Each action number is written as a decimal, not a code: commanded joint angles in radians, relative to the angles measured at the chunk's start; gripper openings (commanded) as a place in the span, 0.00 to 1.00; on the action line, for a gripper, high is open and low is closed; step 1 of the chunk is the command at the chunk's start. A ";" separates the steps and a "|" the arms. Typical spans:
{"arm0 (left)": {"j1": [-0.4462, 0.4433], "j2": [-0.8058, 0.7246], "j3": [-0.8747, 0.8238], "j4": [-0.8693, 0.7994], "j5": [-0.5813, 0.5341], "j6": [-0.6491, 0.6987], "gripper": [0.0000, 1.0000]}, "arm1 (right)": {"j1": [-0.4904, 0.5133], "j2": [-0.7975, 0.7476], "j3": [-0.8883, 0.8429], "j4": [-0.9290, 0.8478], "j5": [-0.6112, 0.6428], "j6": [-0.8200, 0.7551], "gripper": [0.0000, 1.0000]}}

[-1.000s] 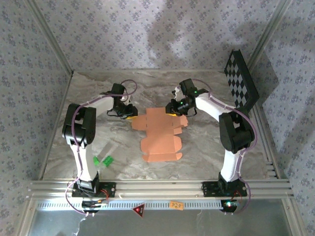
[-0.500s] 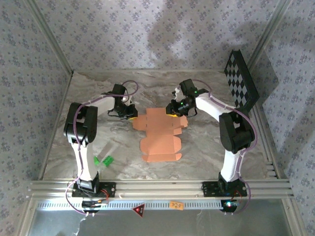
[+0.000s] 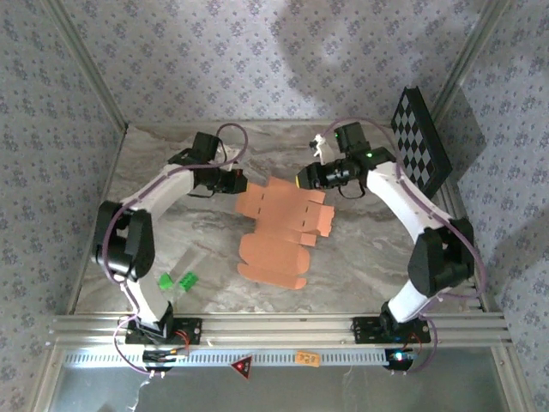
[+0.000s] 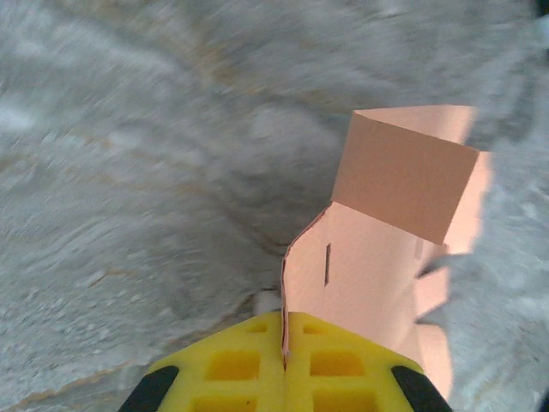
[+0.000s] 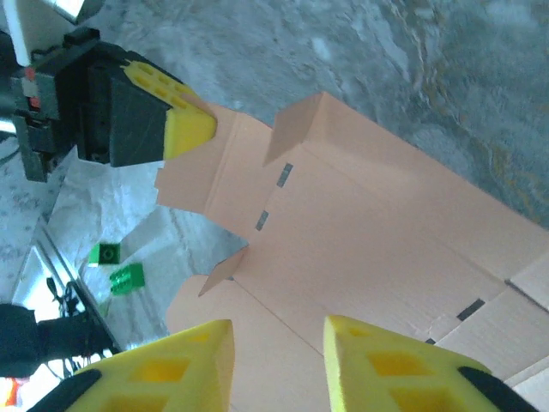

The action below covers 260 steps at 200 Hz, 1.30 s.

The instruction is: Fold the paper box

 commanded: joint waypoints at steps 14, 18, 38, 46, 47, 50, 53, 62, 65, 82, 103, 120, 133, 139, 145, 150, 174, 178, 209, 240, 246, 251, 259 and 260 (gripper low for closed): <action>-0.055 -0.146 0.032 -0.052 0.134 0.165 0.00 | -0.031 -0.093 0.086 -0.150 -0.054 -0.174 0.38; -0.061 -0.160 0.035 -0.059 0.149 0.184 0.00 | -0.031 -0.106 0.089 -0.149 -0.047 -0.183 0.39; -0.080 -0.229 0.039 -0.075 0.204 0.248 0.00 | -0.026 -0.163 0.119 -0.196 -0.023 -0.268 0.41; -0.082 -0.257 0.035 -0.075 0.225 0.264 0.00 | -0.025 -0.180 0.139 -0.227 -0.019 -0.308 0.42; -0.082 -0.262 0.034 -0.074 0.228 0.264 0.00 | -0.025 -0.182 0.141 -0.232 -0.018 -0.311 0.43; -0.082 -0.272 0.033 -0.073 0.237 0.270 0.00 | -0.025 -0.190 0.147 -0.243 -0.016 -0.322 0.43; -0.082 -0.283 0.032 -0.071 0.245 0.277 0.00 | -0.026 -0.195 0.154 -0.252 -0.012 -0.333 0.43; -0.082 -0.314 0.028 -0.064 0.265 0.288 0.00 | -0.027 -0.210 0.172 -0.289 -0.008 -0.374 0.44; -0.082 -0.324 0.025 -0.063 0.274 0.298 0.00 | -0.027 -0.215 0.180 -0.300 -0.006 -0.386 0.45; -0.081 -0.384 0.004 -0.042 0.333 0.336 0.00 | -0.027 -0.244 0.206 -0.362 0.001 -0.465 0.48; -0.083 -0.446 -0.012 -0.040 0.424 0.395 0.00 | -0.019 -0.278 0.215 -0.432 -0.007 -0.567 0.52; -0.089 -0.490 -0.021 -0.043 0.462 0.436 0.00 | 0.004 -0.301 0.218 -0.482 0.003 -0.644 0.58; -0.092 -0.518 -0.029 -0.055 0.485 0.481 0.00 | 0.040 -0.314 0.233 -0.512 0.028 -0.681 0.62; -0.094 -0.530 -0.035 -0.056 0.487 0.491 0.00 | 0.059 -0.315 0.243 -0.529 0.048 -0.696 0.63; -0.095 -0.540 -0.040 -0.059 0.494 0.506 0.00 | 0.077 -0.315 0.254 -0.544 0.064 -0.708 0.64; -0.095 -0.547 -0.043 -0.069 0.507 0.529 0.00 | 0.094 -0.315 0.264 -0.558 0.077 -0.721 0.65; -0.107 -0.583 -0.061 -0.093 0.524 0.598 0.00 | 0.157 -0.314 0.305 -0.596 0.142 -0.761 0.67; -0.109 -0.588 -0.065 -0.092 0.526 0.603 0.00 | 0.166 -0.313 0.311 -0.598 0.148 -0.765 0.68; -0.115 -0.612 -0.074 -0.101 0.522 0.621 0.00 | 0.209 -0.314 0.368 -0.630 0.189 -0.791 0.69; -0.118 -0.617 -0.072 -0.121 0.517 0.624 0.00 | 0.234 -0.325 0.408 -0.644 0.171 -0.824 0.69; -0.120 -0.618 -0.072 -0.122 0.517 0.624 0.00 | 0.245 -0.330 0.404 -0.642 0.170 -0.833 0.70; -0.122 -0.620 -0.071 -0.120 0.518 0.626 0.00 | 0.254 -0.335 0.400 -0.640 0.169 -0.844 0.71; -0.125 -0.623 -0.072 -0.121 0.521 0.627 0.00 | 0.270 -0.340 0.388 -0.635 0.181 -0.857 0.72; -0.125 -0.623 -0.072 -0.121 0.522 0.627 0.00 | 0.271 -0.341 0.386 -0.635 0.183 -0.857 0.72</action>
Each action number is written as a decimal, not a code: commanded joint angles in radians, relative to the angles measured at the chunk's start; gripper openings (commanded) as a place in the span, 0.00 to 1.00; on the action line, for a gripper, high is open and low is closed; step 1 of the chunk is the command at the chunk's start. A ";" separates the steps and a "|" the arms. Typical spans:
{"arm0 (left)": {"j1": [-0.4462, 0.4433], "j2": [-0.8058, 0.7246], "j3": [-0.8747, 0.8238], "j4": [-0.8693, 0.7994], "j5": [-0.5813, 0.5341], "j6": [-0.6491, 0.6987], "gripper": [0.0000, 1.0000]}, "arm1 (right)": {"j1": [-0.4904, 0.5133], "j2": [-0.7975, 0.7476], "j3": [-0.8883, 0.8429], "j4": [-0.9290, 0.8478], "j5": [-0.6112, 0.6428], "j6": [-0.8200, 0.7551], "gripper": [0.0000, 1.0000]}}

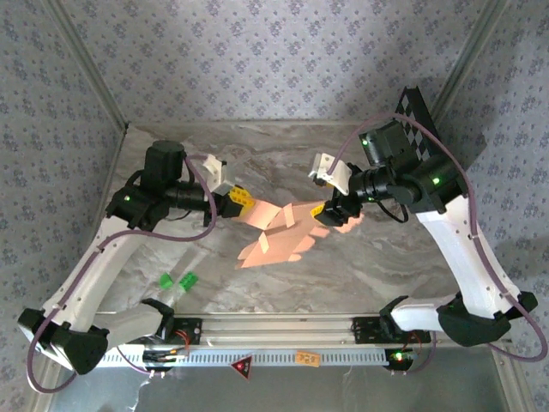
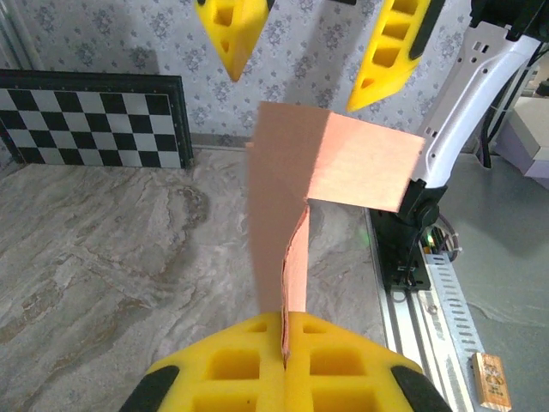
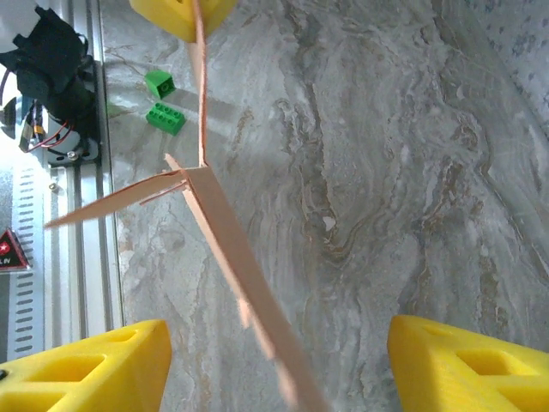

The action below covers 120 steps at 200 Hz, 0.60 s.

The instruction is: Fold the paper box

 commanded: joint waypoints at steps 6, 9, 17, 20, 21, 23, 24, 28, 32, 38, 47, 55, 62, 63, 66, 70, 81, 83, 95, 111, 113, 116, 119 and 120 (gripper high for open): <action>-0.015 -0.024 0.005 -0.012 0.052 0.035 0.00 | 0.049 -0.032 -0.001 -0.030 0.040 -0.065 0.73; -0.016 -0.024 0.004 -0.013 0.056 0.036 0.00 | 0.052 -0.032 -0.004 -0.028 0.048 -0.065 0.73; -0.019 -0.028 0.005 -0.013 0.060 0.039 0.00 | 0.057 -0.027 -0.009 -0.029 0.066 -0.065 0.73; -0.020 -0.029 0.004 -0.013 0.062 0.039 0.00 | 0.057 -0.025 -0.009 -0.031 0.071 -0.065 0.73; -0.021 -0.030 0.004 -0.013 0.063 0.040 0.00 | 0.057 -0.024 -0.008 -0.032 0.074 -0.065 0.73; -0.021 -0.030 0.005 -0.013 0.065 0.042 0.00 | 0.058 -0.022 -0.008 -0.033 0.078 -0.064 0.73; -0.022 -0.031 0.005 -0.014 0.066 0.043 0.00 | 0.059 -0.020 -0.007 -0.036 0.080 -0.063 0.73; -0.024 -0.032 0.005 -0.016 0.067 0.045 0.00 | 0.061 -0.014 -0.002 -0.043 0.088 -0.059 0.73; -0.025 -0.034 0.005 -0.016 0.068 0.045 0.00 | 0.064 -0.007 0.005 -0.052 0.093 -0.056 0.72; -0.028 -0.036 0.005 -0.016 0.067 0.046 0.00 | 0.068 0.004 0.016 -0.071 0.096 -0.054 0.72; -0.030 -0.041 0.004 -0.015 0.073 0.049 0.00 | 0.074 0.016 0.028 -0.096 0.097 -0.054 0.70; -0.032 -0.045 0.002 -0.010 0.077 0.047 0.00 | 0.081 0.025 0.033 -0.110 0.102 -0.052 0.68; -0.035 -0.047 0.000 -0.002 0.075 0.044 0.00 | 0.087 0.030 0.034 -0.117 0.104 -0.042 0.66; -0.036 -0.047 -0.001 0.000 0.075 0.044 0.00 | 0.088 0.031 0.034 -0.118 0.104 -0.041 0.65; -0.037 -0.048 -0.001 0.003 0.075 0.041 0.00 | 0.090 0.033 0.035 -0.120 0.104 -0.034 0.65; -0.040 -0.048 -0.002 0.007 0.075 0.040 0.00 | 0.093 0.036 0.035 -0.121 0.103 -0.024 0.64; -0.046 -0.049 -0.001 0.011 0.072 0.036 0.00 | 0.097 0.041 0.036 -0.130 0.088 0.000 0.59; -0.046 -0.049 0.000 0.011 0.071 0.037 0.00 | 0.097 0.042 0.036 -0.132 0.086 0.004 0.58; -0.053 -0.050 -0.001 0.010 0.068 0.035 0.00 | 0.102 0.044 0.033 -0.143 0.065 0.023 0.53; -0.058 -0.053 -0.001 0.013 0.057 0.034 0.00 | 0.109 0.036 0.011 -0.146 0.032 0.031 0.48; -0.059 -0.053 0.000 0.013 0.057 0.034 0.00 | 0.109 0.034 0.007 -0.143 0.029 0.032 0.47; -0.059 -0.054 0.000 0.013 0.053 0.034 0.00 | 0.113 0.032 0.001 -0.140 0.027 0.033 0.47; -0.060 -0.053 0.000 0.014 0.052 0.033 0.00 | 0.115 0.029 -0.005 -0.137 0.026 0.035 0.46; -0.061 -0.053 -0.001 0.015 0.052 0.033 0.00 | 0.115 0.027 -0.008 -0.135 0.026 0.036 0.45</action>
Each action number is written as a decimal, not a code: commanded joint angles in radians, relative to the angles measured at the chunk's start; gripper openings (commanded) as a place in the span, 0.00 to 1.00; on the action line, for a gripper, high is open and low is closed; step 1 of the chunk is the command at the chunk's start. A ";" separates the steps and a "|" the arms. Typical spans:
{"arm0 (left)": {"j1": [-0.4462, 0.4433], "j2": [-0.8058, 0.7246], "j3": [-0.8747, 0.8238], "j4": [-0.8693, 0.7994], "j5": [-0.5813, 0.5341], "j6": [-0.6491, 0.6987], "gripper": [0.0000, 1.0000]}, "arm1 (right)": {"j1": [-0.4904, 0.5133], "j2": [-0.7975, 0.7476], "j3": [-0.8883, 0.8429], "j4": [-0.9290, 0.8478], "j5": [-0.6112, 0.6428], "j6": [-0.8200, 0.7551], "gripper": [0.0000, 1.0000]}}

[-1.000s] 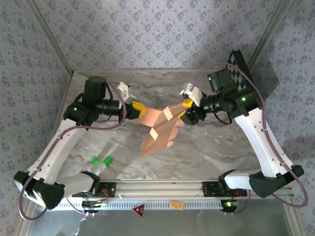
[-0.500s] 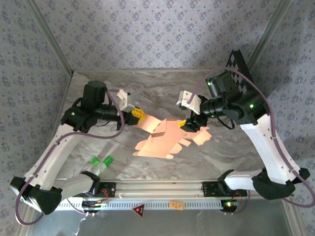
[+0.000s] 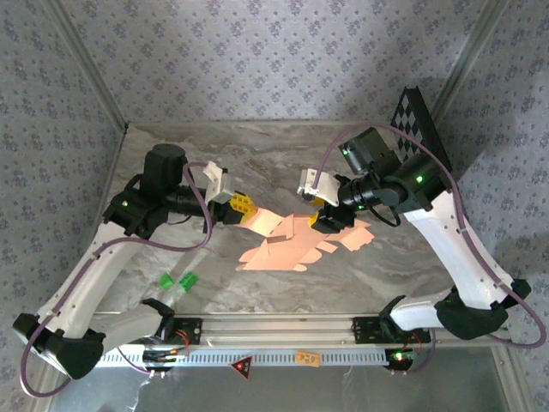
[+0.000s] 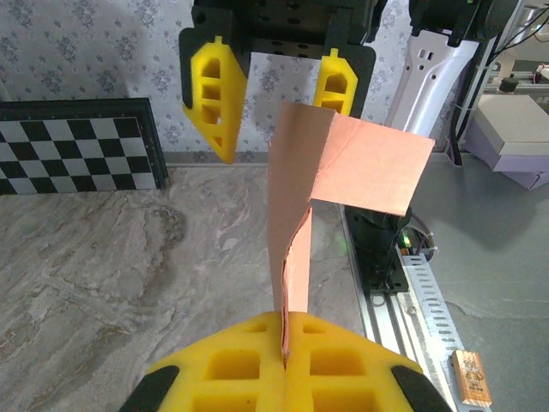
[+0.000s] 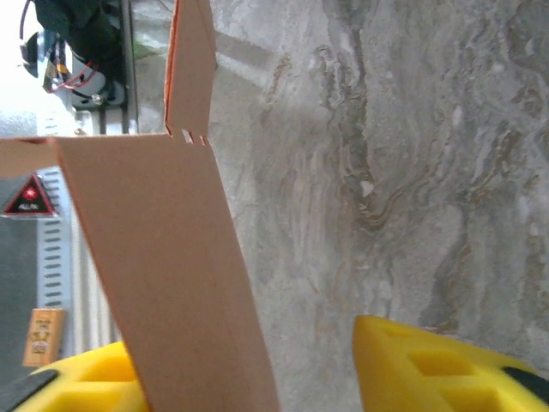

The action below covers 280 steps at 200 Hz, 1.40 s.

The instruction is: Fold the paper box

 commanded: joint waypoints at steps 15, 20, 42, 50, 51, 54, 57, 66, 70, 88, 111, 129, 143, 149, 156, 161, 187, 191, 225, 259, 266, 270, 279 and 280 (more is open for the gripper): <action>-0.017 -0.021 0.001 0.025 0.010 0.007 0.00 | 0.026 -0.030 -0.039 -0.020 -0.038 0.045 0.42; -0.019 -0.021 0.002 0.029 0.008 0.005 0.00 | 0.027 -0.032 -0.045 -0.016 -0.038 0.048 0.41; -0.032 -0.022 0.001 0.040 -0.006 0.000 0.00 | 0.036 -0.039 -0.064 -0.016 -0.039 0.052 0.35; -0.034 -0.024 0.000 0.042 -0.011 -0.001 0.00 | 0.039 -0.042 -0.070 -0.014 -0.041 0.055 0.33; -0.035 -0.024 0.001 0.042 -0.012 -0.001 0.00 | 0.039 -0.043 -0.071 -0.013 -0.042 0.055 0.33; -0.036 -0.024 0.000 0.044 -0.013 -0.002 0.00 | 0.039 -0.043 -0.072 -0.013 -0.042 0.055 0.32; -0.036 -0.024 0.000 0.045 -0.016 -0.003 0.00 | 0.039 -0.044 -0.074 -0.012 -0.044 0.056 0.31; -0.038 -0.023 -0.002 0.052 -0.021 -0.005 0.00 | 0.040 -0.046 -0.078 -0.011 -0.044 0.059 0.28; -0.038 -0.024 -0.003 0.054 -0.023 -0.008 0.00 | 0.041 -0.046 -0.076 -0.011 -0.046 0.061 0.26; -0.039 -0.025 -0.006 0.064 -0.033 -0.013 0.00 | 0.040 -0.046 -0.074 -0.018 -0.053 0.071 0.20; -0.039 -0.033 -0.015 0.083 -0.046 -0.025 0.00 | 0.040 -0.051 -0.074 -0.025 -0.053 0.080 0.13; -0.039 -0.040 -0.024 0.096 -0.071 -0.032 0.00 | 0.040 -0.059 -0.083 -0.017 -0.054 0.090 0.10; -0.039 -0.046 -0.031 0.107 -0.092 -0.039 0.00 | 0.039 -0.065 -0.088 -0.008 -0.064 0.097 0.06; -0.039 -0.051 -0.036 0.116 -0.105 -0.045 0.04 | 0.038 -0.068 -0.091 -0.005 -0.068 0.103 0.05; -0.039 -0.057 -0.043 0.132 -0.121 -0.056 0.08 | 0.036 -0.070 -0.095 0.003 -0.072 0.112 0.04; -0.039 -0.063 -0.049 0.142 -0.132 -0.063 0.12 | 0.033 -0.072 -0.099 0.009 -0.076 0.118 0.03; -0.040 -0.103 -0.102 0.233 -0.234 -0.121 0.38 | -0.008 -0.082 -0.145 0.085 -0.118 0.179 0.00; -0.039 -0.110 -0.111 0.252 -0.261 -0.131 0.42 | -0.015 -0.086 -0.158 0.107 -0.129 0.195 0.00; -0.039 -0.147 -0.190 0.358 -0.564 -0.246 0.53 | -0.132 -0.115 -0.314 0.396 -0.246 0.423 0.00; -0.033 -0.161 -0.238 0.395 -0.772 -0.371 0.58 | -0.272 -0.133 -0.506 0.751 -0.363 0.738 0.00; -0.030 -0.164 -0.250 0.412 -0.800 -0.409 0.59 | -0.290 -0.130 -0.544 0.840 -0.367 0.800 0.00; -0.027 -0.165 -0.260 0.422 -0.809 -0.428 0.60 | -0.297 -0.128 -0.567 0.888 -0.376 0.839 0.00; -0.021 -0.169 -0.281 0.447 -0.825 -0.471 0.61 | -0.304 -0.120 -0.618 0.965 -0.387 0.914 0.00; -0.021 -0.169 -0.284 0.450 -0.826 -0.476 0.61 | -0.306 -0.118 -0.627 0.972 -0.387 0.922 0.00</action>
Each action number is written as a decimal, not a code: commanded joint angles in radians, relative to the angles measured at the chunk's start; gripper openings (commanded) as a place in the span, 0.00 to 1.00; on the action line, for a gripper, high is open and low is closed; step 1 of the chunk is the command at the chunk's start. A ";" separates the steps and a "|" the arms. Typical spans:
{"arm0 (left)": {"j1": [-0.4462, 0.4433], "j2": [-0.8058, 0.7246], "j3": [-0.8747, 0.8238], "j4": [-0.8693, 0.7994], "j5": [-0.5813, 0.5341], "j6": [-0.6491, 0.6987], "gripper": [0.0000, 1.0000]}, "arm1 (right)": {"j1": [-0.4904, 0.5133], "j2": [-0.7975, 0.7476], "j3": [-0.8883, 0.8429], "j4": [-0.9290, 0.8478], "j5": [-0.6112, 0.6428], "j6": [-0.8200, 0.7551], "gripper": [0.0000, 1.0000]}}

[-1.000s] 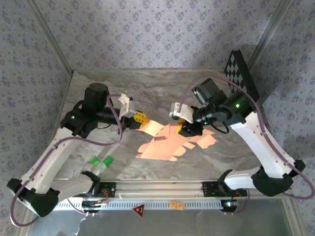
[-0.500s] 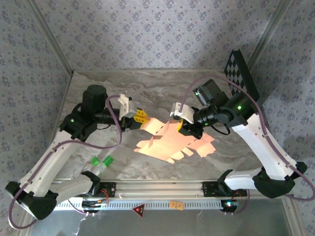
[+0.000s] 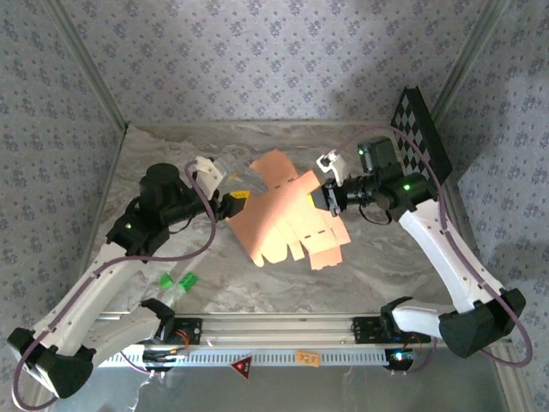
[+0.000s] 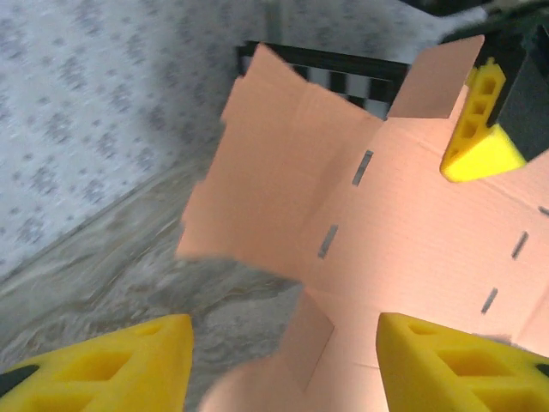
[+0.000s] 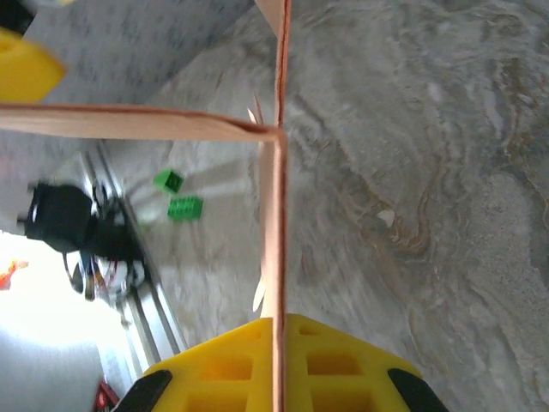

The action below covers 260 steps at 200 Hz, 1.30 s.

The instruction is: Fold the paper box

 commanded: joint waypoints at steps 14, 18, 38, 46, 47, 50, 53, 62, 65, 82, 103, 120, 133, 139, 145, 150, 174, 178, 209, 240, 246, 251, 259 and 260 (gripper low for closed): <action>0.021 -0.025 -0.078 0.131 -0.144 -0.212 0.63 | -0.048 0.020 -0.170 0.415 -0.092 0.408 0.00; 0.021 -0.023 -0.089 0.134 -0.141 -0.225 0.63 | -0.056 0.030 -0.183 0.434 -0.094 0.441 0.00; 0.025 -0.006 -0.142 0.135 -0.148 -0.296 0.63 | -0.085 0.106 -0.220 0.499 -0.149 0.551 0.00; 0.028 0.004 -0.159 0.133 -0.161 -0.332 0.63 | -0.088 0.139 -0.226 0.504 -0.162 0.569 0.00; 0.028 0.006 -0.161 0.133 -0.164 -0.338 0.63 | -0.088 0.141 -0.227 0.504 -0.163 0.571 0.00; 0.030 0.009 -0.166 0.131 -0.171 -0.354 0.64 | -0.088 0.154 -0.228 0.502 -0.167 0.574 0.00; 0.032 0.014 -0.171 0.128 -0.187 -0.373 0.64 | -0.092 0.167 -0.228 0.497 -0.170 0.575 0.00; 0.042 0.030 -0.182 0.115 -0.222 -0.441 0.65 | -0.098 0.202 -0.225 0.480 -0.187 0.567 0.00; 0.048 0.037 -0.185 0.111 -0.224 -0.463 0.65 | -0.100 0.210 -0.222 0.469 -0.187 0.556 0.00; 0.083 0.072 -0.211 0.106 -0.200 -0.564 0.65 | -0.106 0.259 -0.191 0.349 -0.149 0.453 0.00; 0.097 0.114 -0.265 0.141 -0.164 -0.654 0.65 | -0.105 0.303 -0.150 0.221 -0.074 0.335 0.00; 0.098 0.154 -0.303 0.185 -0.091 -0.674 0.57 | -0.097 0.332 -0.106 0.120 0.032 0.252 0.00; 0.095 0.186 -0.321 0.204 -0.056 -0.687 0.56 | -0.089 0.351 -0.075 0.039 0.100 0.196 0.00; 0.093 0.197 -0.324 0.204 -0.052 -0.694 0.56 | -0.086 0.361 -0.046 0.009 0.136 0.174 0.00; 0.092 0.206 -0.328 0.202 -0.050 -0.698 0.56 | -0.079 0.370 -0.031 -0.019 0.167 0.152 0.00; 0.089 0.213 -0.330 0.203 -0.049 -0.698 0.56 | -0.075 0.375 -0.018 -0.040 0.192 0.133 0.00; 0.085 0.224 -0.336 0.201 -0.051 -0.701 0.56 | -0.034 0.410 0.043 -0.125 0.325 0.044 0.00; 0.086 0.223 -0.335 0.201 -0.052 -0.700 0.56 | -0.024 0.417 0.053 -0.136 0.341 0.029 0.00; 0.086 0.210 -0.323 0.179 -0.080 -0.686 0.56 | 0.050 0.476 0.120 -0.206 0.483 -0.075 0.00; 0.086 0.174 -0.328 0.165 -0.107 -0.666 0.56 | 0.108 0.531 0.173 -0.245 0.576 -0.144 0.00; 0.085 0.166 -0.330 0.163 -0.108 -0.661 0.56 | 0.122 0.544 0.182 -0.251 0.589 -0.166 0.00; 0.085 0.160 -0.333 0.161 -0.107 -0.656 0.56 | 0.130 0.551 0.185 -0.254 0.593 -0.184 0.00; 0.086 0.147 -0.336 0.157 -0.114 -0.653 0.56 | 0.148 0.561 0.188 -0.252 0.605 -0.214 0.00; 0.086 0.146 -0.336 0.156 -0.114 -0.652 0.56 | 0.150 0.562 0.188 -0.251 0.606 -0.218 0.00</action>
